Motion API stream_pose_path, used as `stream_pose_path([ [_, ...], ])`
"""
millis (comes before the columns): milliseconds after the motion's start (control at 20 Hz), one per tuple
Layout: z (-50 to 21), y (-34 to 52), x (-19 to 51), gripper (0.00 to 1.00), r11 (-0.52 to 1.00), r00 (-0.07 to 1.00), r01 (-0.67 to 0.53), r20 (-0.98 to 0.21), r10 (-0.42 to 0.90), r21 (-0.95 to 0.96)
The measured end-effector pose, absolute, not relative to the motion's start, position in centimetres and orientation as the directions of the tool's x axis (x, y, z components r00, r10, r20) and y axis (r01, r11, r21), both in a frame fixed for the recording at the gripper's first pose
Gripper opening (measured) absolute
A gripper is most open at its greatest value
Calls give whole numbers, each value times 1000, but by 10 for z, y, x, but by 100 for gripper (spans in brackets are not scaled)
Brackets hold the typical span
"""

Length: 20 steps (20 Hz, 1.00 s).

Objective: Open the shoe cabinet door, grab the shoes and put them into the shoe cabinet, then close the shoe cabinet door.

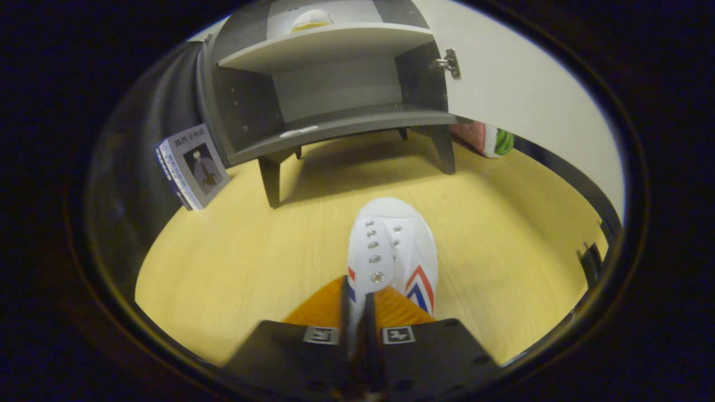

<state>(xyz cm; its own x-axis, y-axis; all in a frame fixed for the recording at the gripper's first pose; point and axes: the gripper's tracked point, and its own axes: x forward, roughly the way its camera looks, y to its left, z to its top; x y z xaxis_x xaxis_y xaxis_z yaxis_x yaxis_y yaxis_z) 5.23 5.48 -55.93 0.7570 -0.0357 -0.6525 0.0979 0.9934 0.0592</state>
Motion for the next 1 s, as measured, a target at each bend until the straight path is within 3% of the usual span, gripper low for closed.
stream_pose_path([
  [100,-566,55,56,4,994,755,91,-655,-29,61],
  [650,-514,51,62,3,993,820,71,-572,-3,97],
  [1000,-375,60,87,3,999,886,41,-463,-23,29],
])
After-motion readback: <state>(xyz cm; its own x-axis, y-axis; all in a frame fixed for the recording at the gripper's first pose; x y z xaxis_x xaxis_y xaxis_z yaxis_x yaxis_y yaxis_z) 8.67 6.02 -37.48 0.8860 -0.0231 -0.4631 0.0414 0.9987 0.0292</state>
